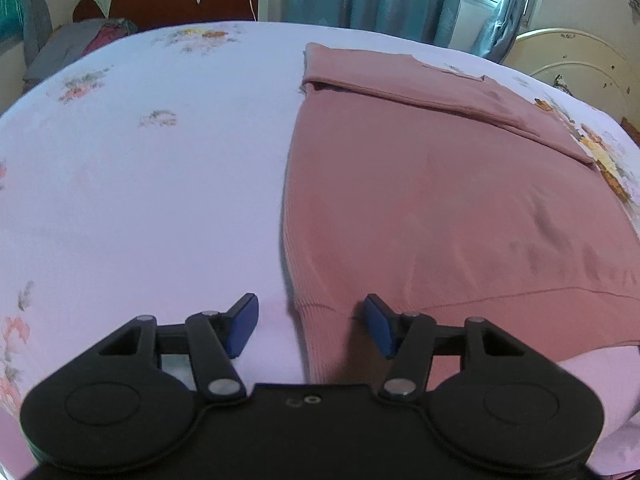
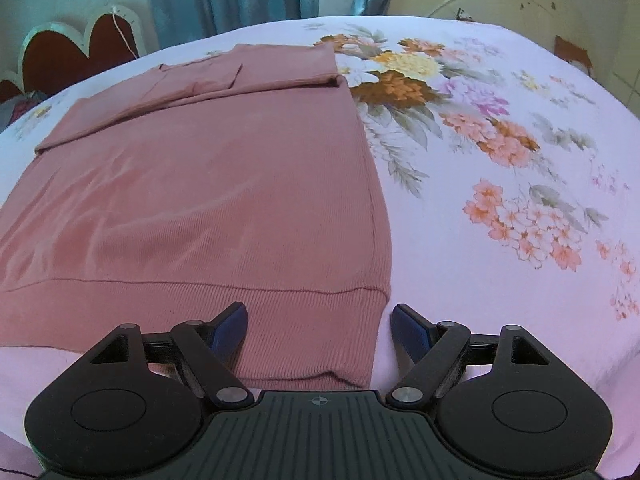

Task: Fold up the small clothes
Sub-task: 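Close both tools on the ribbed folded edge of the pink sweatshirt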

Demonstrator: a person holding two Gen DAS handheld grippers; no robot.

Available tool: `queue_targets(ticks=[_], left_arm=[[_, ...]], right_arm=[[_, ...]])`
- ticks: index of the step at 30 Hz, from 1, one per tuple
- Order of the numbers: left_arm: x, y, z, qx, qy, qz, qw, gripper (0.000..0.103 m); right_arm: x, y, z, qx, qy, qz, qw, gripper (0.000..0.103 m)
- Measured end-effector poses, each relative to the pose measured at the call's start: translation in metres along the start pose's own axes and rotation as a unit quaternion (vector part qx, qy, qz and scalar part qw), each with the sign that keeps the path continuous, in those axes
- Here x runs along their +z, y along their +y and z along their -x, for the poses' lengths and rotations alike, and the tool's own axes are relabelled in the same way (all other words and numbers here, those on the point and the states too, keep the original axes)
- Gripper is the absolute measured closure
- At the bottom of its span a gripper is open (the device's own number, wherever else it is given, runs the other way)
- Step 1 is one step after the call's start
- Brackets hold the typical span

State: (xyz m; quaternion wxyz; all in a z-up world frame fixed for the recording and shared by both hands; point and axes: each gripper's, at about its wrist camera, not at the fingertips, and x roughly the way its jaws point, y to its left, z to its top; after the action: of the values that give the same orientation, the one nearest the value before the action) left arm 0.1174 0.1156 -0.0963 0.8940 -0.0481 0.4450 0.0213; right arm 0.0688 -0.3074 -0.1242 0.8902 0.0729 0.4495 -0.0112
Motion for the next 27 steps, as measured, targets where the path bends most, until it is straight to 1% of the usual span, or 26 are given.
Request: queue_targets(ticks=[1,4,5,6,7,9,11,12,13,15,17,18,19,22,27], left_arm=[[-0.002,0.000,0.001,-0.005,0.004,0.003,1.0000,0.046],[-0.005,-0.001,0.001,-0.013,0.007,0.008,0.9999,0.048],[-0.006,-0.001,0.001,-0.017,0.008,0.011,0.9998,0.052],[-0.006,0.000,0.002,-0.022,0.008,0.015,0.9996,0.057],[-0.006,0.000,0.001,-0.028,0.009,0.019,0.9994,0.059],[-0.006,0.001,0.001,-0.039,0.012,0.025,0.9988,0.068],[-0.006,0.001,0.001,-0.049,0.017,0.029,0.9982,0.074],[-0.006,0.001,0.001,-0.054,0.019,0.030,0.9979,0.077],[-0.006,0.001,0.001,-0.058,0.022,0.031,0.9976,0.079],[-0.006,0.000,0.000,-0.068,0.026,0.030,0.9969,0.088],[-0.004,-0.001,-0.001,-0.077,0.028,0.027,0.9962,0.094],[-0.003,-0.001,-0.001,-0.079,0.027,0.025,0.9962,0.095],[-0.002,-0.001,0.000,-0.081,0.025,0.025,0.9961,0.096],[0.001,0.000,0.005,-0.089,0.012,0.032,0.9955,0.097],[0.013,-0.003,0.013,-0.101,-0.011,0.028,0.9944,0.097]], right_arm=[[0.000,0.000,0.000,0.006,0.001,-0.004,1.000,0.036],[0.002,0.000,-0.001,0.011,0.004,-0.011,1.000,0.038],[0.002,-0.001,-0.001,0.013,0.005,-0.013,1.000,0.040],[0.003,-0.001,-0.001,0.016,0.005,-0.014,1.000,0.048],[0.003,0.000,0.000,0.017,0.005,-0.014,1.000,0.056],[0.004,0.001,0.000,0.022,0.008,-0.015,1.000,0.060],[0.005,0.001,0.000,0.028,0.010,-0.017,0.999,0.065],[0.005,0.000,0.000,0.031,0.011,-0.018,0.999,0.070],[0.005,0.001,0.000,0.034,0.011,-0.020,0.999,0.073],[0.004,0.002,0.000,0.036,0.011,-0.020,0.999,0.075],[0.004,0.002,0.001,0.037,0.009,-0.024,0.999,0.078],[0.004,0.002,0.001,0.039,0.009,-0.026,0.999,0.087],[0.004,0.002,0.002,0.045,0.008,-0.030,0.999,0.091],[0.006,0.004,0.006,0.043,0.004,-0.028,0.999,0.091],[0.014,0.003,0.015,0.052,-0.011,-0.042,0.998,0.091]])
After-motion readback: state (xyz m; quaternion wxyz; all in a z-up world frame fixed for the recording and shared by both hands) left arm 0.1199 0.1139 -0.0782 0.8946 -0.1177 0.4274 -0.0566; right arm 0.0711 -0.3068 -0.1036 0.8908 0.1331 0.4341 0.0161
